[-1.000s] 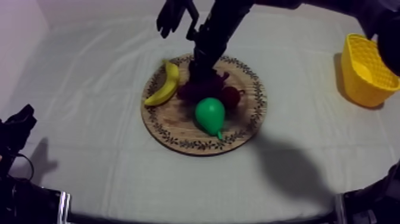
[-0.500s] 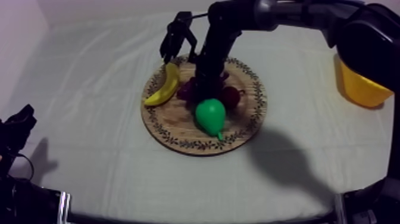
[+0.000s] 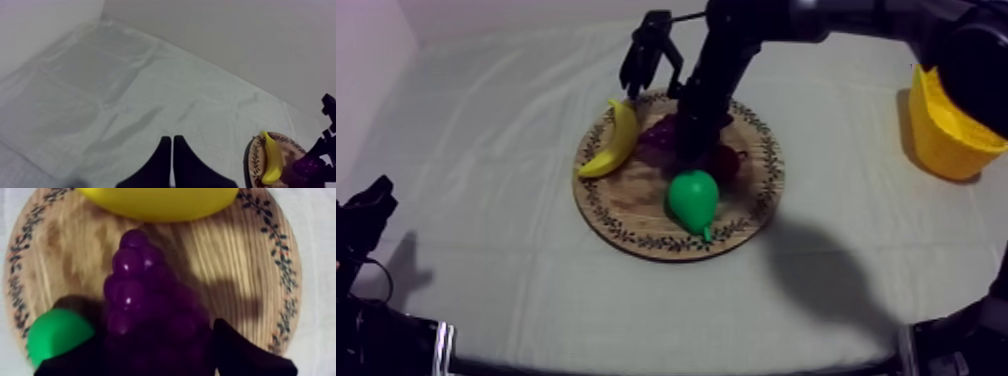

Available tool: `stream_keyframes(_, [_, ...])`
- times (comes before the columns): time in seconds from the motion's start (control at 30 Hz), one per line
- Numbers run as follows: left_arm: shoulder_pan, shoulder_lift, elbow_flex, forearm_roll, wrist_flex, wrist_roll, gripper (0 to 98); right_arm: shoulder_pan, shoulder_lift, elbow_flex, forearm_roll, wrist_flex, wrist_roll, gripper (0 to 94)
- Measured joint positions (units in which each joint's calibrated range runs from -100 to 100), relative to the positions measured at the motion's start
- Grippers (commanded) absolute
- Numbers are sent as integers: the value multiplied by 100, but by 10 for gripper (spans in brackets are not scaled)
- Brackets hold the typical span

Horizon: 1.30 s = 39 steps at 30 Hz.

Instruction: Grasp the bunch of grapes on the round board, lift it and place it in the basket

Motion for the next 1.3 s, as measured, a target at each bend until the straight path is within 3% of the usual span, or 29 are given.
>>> stream_keyframes(0.23, [0,0,0,0,0,0,1,284,-1399,784,-154,435,-63,360])
stream_keyframes(0.47, [0,0,0,0,0,0,1,727,-2811,1239,-246,633,-478,366])
stream_keyframes(0.63, [0,0,0,0,0,0,1,1178,-3434,1403,-145,514,-820,374])
stream_keyframes(0.9, [0,0,0,0,0,0,1,2070,-3546,1605,-43,103,-1107,382])
stream_keyframes(1.3, [0,0,0,0,0,0,1,3470,-2856,1496,21,-510,-983,408])
